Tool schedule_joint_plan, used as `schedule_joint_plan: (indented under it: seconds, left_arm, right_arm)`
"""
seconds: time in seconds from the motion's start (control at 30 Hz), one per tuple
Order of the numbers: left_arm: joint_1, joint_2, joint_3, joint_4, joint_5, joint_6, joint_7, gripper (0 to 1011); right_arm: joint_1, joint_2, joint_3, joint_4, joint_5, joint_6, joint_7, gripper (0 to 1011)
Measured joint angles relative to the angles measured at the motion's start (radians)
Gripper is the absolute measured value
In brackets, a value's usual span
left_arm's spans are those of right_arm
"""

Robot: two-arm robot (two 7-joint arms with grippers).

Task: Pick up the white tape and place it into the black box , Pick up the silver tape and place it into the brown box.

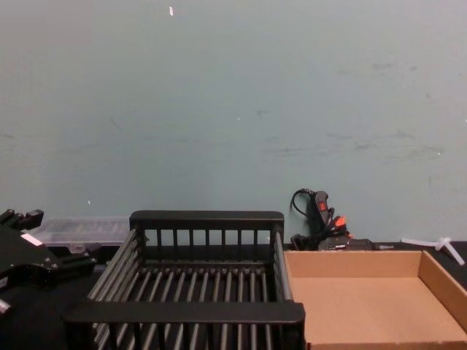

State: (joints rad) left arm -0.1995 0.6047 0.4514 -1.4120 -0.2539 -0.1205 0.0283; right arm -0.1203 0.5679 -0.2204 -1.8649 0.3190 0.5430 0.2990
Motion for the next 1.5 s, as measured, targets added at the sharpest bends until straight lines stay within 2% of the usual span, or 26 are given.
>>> schedule_joint_plan:
  seconds: [0.3, 0.63, 0.83, 0.87, 1.03, 1.5]
  left_arm:
    - [0.0, 0.0, 0.0, 0.0, 0.0, 0.0, 0.0, 1002]
    - [0.0, 0.0, 0.0, 0.0, 0.0, 0.0, 0.0, 1002]
    - [0.0, 0.0, 0.0, 0.0, 0.0, 0.0, 0.0, 1002]
    - [0.0, 0.0, 0.0, 0.0, 0.0, 0.0, 0.0, 1001]
    - [0.0, 0.0, 0.0, 0.0, 0.0, 0.0, 0.0, 1001]
    - [0.0, 0.0, 0.0, 0.0, 0.0, 0.0, 0.0, 1001]
  right_arm:
    - [0.005, -0.001, 0.024, -0.04, -0.018, -0.039, -0.007, 156]
    - [0.088, -0.022, 0.026, -0.009, -0.077, -0.106, -0.013, 156]
    - [0.178, -0.05, 0.009, 0.061, -0.119, -0.141, -0.004, 156]
    - [0.178, -0.05, 0.009, 0.061, -0.119, -0.141, -0.004, 156]
    - [0.257, -0.079, -0.011, 0.153, -0.153, -0.158, 0.009, 156]
    - [0.38, -0.142, -0.046, 0.329, -0.191, -0.184, 0.035, 156]
